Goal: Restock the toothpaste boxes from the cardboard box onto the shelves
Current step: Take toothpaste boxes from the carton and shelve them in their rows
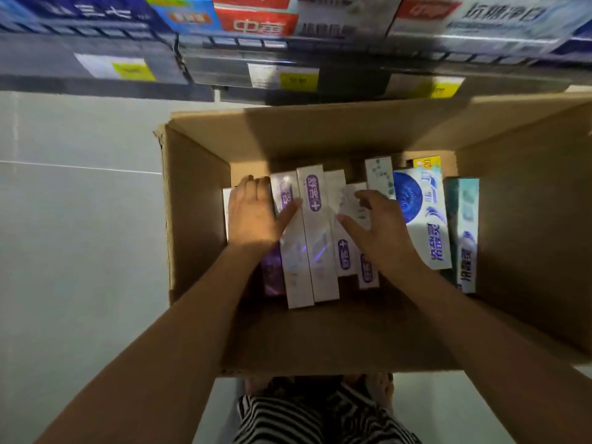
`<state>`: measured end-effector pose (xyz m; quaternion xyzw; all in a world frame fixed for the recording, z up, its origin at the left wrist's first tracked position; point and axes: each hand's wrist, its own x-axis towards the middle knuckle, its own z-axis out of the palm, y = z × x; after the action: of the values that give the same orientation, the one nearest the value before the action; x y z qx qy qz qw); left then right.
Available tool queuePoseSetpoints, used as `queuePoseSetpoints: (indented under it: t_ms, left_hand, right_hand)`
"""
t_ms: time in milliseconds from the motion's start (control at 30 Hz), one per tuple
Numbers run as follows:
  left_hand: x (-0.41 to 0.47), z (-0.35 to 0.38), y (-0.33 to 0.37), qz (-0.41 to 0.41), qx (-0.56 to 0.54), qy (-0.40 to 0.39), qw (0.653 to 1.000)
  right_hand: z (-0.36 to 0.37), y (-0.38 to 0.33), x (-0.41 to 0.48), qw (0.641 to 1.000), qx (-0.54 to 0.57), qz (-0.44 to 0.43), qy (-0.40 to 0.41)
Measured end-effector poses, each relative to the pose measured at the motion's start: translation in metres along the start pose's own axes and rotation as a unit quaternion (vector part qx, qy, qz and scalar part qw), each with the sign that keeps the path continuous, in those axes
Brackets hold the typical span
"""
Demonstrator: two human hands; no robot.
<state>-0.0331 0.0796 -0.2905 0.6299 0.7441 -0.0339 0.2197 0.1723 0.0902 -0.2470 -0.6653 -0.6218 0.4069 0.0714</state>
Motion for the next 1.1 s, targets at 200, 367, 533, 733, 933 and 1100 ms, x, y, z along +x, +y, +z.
queuePoseSetpoints:
  t_ms: [200, 367, 533, 733, 933, 1100]
  left_hand:
    - [-0.02, -0.02, 0.007, -0.003, -0.028, -0.021, 0.999]
    - [-0.025, -0.042, 0.001, 0.009, -0.191, -0.067, 0.979]
    - [-0.024, -0.055, -0.005, 0.03, -0.276, -0.103, 0.955]
    - [-0.042, -0.113, 0.013, -0.024, -0.425, -0.118, 0.897]
    - [-0.025, -0.139, 0.033, 0.047, -0.484, -0.134, 0.863]
    - [-0.014, -0.137, 0.046, 0.091, -0.523, -0.161, 0.832]
  right_hand:
    - [0.002, -0.01, -0.007, 0.997, 0.066, 0.01, 0.025]
    - [0.003, -0.02, -0.006, 0.995, 0.101, -0.021, 0.018]
    - [0.007, -0.026, 0.002, 0.989, 0.128, -0.019, -0.071]
    - [-0.004, -0.043, -0.002, 0.94, 0.161, -0.027, -0.301]
    - [-0.032, -0.047, -0.005, 0.846, 0.346, -0.006, -0.404]
    - [-0.044, -0.046, -0.006, 0.851, 0.396, -0.012, -0.345]
